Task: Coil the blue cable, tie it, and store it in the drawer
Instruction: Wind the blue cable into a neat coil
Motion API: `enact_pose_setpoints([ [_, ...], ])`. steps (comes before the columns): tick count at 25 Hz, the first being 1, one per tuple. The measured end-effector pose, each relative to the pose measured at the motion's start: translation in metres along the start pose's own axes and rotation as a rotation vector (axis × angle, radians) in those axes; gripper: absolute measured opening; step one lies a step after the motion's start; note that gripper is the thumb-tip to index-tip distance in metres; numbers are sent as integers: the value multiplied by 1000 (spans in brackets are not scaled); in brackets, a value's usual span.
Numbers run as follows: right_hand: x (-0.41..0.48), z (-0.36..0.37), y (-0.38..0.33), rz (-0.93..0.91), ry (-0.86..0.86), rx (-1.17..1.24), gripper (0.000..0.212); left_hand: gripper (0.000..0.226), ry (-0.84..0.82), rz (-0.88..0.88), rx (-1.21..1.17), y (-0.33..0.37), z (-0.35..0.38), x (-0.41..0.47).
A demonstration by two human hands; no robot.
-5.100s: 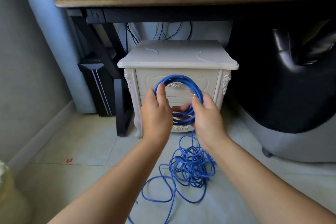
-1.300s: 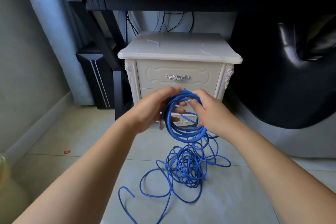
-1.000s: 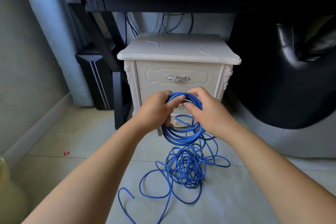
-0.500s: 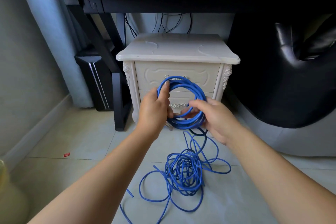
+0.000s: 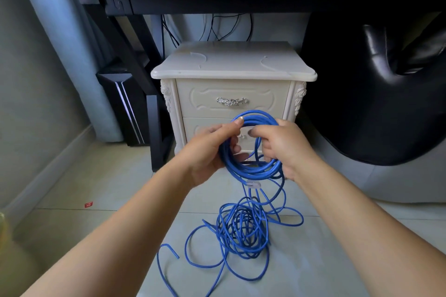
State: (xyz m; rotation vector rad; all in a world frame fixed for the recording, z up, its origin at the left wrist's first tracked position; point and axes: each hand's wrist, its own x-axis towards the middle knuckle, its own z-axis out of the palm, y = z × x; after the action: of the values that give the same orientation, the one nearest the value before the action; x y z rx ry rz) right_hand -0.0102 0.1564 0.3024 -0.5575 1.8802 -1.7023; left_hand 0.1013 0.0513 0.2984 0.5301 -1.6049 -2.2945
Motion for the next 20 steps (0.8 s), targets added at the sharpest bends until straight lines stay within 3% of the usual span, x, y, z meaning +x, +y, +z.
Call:
enact_pose_setpoints([
  [4, -3, 7, 0, -117, -23, -296, 22, 23, 18, 100, 410, 3, 3, 1],
  [6, -6, 5, -3, -199, -12, -399, 23, 23, 88, 151, 476, 2, 7, 3],
  [10, -8, -10, -7, -137, -249, -354, 24, 26, 257, 208, 437, 3, 8, 3],
  [12, -8, -17, -5, -52, -346, -270, 38, 25, 334, 213, 387, 3, 6, 4],
  [16, -7, -23, -6, -13, -380, -194, 67, 25, 421, 231, 304, 4, 4, 5],
  [18, -9, -25, -7, -18, -401, -225, 68, 25, 450, 232, 264, 5, 4, 5],
  [20, -12, -22, -5, 3, -428, -166, 56, 31, 487, 219, 209, 5, 5, 5],
])
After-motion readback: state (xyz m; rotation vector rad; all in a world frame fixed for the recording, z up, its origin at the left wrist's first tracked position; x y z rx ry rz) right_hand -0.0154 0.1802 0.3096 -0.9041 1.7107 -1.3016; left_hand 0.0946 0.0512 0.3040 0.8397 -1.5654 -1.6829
